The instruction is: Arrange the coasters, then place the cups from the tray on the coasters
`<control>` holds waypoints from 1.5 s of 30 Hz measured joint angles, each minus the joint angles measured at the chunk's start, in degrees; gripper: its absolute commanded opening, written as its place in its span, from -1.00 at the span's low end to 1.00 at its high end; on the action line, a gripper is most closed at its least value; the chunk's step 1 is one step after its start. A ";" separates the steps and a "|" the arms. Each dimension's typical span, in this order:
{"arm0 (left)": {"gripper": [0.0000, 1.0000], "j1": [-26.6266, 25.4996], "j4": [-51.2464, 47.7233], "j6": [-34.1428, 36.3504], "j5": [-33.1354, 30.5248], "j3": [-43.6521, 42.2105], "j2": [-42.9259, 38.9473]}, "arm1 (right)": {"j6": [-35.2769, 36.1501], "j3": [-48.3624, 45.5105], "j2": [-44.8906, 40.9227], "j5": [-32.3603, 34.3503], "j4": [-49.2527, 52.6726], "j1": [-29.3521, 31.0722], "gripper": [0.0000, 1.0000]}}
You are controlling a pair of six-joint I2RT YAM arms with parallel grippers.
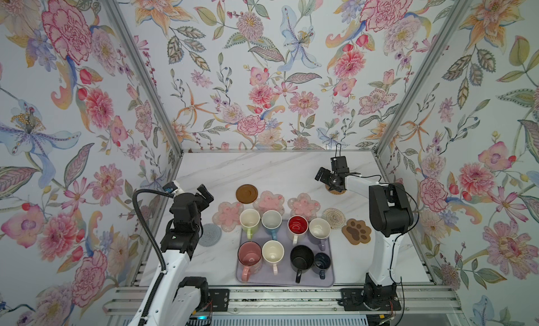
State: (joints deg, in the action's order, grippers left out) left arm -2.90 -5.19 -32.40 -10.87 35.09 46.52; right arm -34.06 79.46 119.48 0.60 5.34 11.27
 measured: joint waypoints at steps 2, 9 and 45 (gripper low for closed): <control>0.98 0.00 0.07 0.11 0.11 0.00 0.35 | -0.04 0.00 0.00 0.09 0.00 0.02 0.98; 0.98 0.00 0.07 1.42 2.78 0.13 3.76 | -0.04 -0.79 -0.28 0.44 -0.74 -0.04 0.98; 0.98 -4.87 -0.96 16.11 20.17 25.38 27.50 | -5.51 -29.68 -47.67 3.56 15.30 -3.15 0.98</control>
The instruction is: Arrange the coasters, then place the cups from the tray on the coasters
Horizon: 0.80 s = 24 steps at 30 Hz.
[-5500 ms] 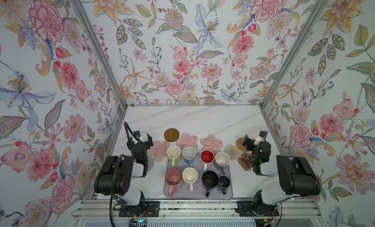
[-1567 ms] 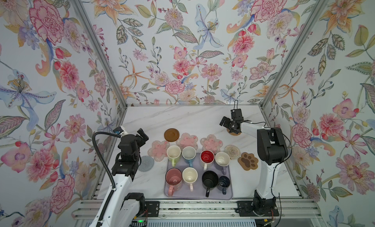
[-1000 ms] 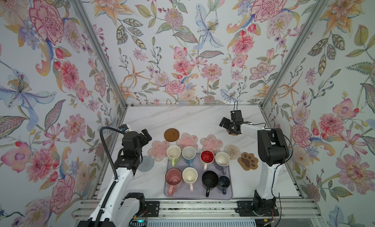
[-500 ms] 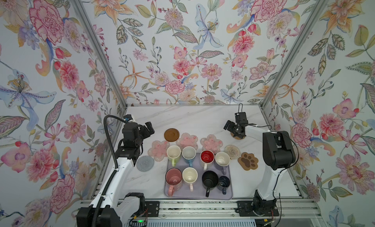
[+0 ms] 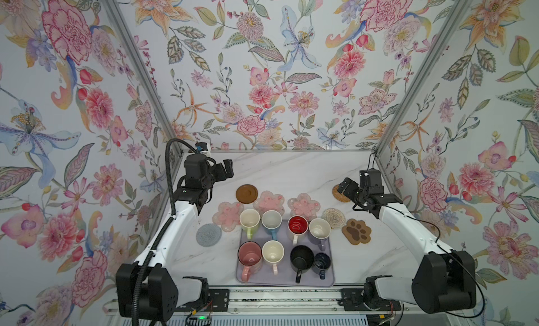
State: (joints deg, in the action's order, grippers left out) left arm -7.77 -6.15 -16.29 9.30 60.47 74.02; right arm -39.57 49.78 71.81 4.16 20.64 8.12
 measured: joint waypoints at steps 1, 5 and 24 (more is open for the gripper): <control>0.98 -0.17 0.33 0.02 0.09 -0.68 0.09 | -0.85 -1.97 -1.99 0.31 1.36 0.24 0.98; 0.98 -0.46 1.46 0.02 0.59 -2.78 0.52 | -4.13 -8.13 -9.64 2.38 8.11 1.57 0.98; 0.98 -0.48 4.46 -1.09 0.90 -1.95 2.19 | -15.45 -16.74 -13.70 5.70 17.59 10.29 0.99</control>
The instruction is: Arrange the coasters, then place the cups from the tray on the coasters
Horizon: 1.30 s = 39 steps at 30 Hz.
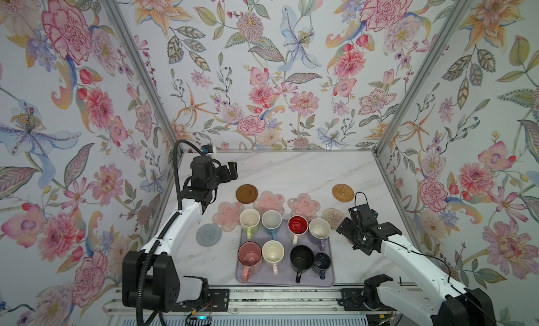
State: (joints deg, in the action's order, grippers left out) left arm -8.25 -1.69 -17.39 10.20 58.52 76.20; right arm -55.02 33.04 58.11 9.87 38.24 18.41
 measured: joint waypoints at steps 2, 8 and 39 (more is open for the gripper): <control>0.98 -0.02 -0.02 0.00 -0.11 -0.61 -0.96 | -0.83 -0.94 0.59 -0.24 -1.29 0.00 0.98; 0.98 -0.02 0.04 0.00 -0.15 -0.81 -2.08 | -2.89 -1.88 4.44 -1.55 -5.46 1.11 0.99; 0.98 -1.90 1.42 -1.51 -3.34 -2.64 -5.49 | -7.10 -2.82 10.73 -0.33 -15.43 -0.13 0.99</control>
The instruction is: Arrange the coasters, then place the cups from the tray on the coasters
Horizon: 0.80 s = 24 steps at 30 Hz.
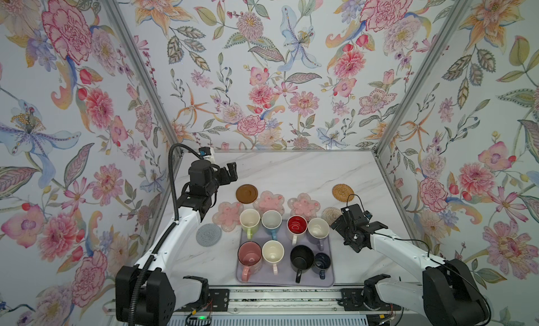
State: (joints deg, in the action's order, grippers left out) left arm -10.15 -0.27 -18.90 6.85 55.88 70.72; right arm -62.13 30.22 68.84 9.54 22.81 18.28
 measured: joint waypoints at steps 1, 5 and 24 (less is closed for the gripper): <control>0.98 0.00 0.39 -0.02 -0.20 -0.28 -0.28 | 0.48 0.13 0.33 -0.02 -0.17 -0.76 0.98; 0.98 0.00 0.94 -0.04 -1.11 -1.40 -0.63 | 2.75 0.74 1.44 -0.02 -0.66 -3.67 0.98; 0.98 0.00 0.50 0.55 -2.82 -1.42 -1.03 | 15.45 7.74 9.40 1.38 -1.09 -14.25 0.98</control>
State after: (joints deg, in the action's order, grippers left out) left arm -10.15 0.23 -18.35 4.03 54.46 69.69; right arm -46.68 37.95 78.24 10.92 21.71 4.03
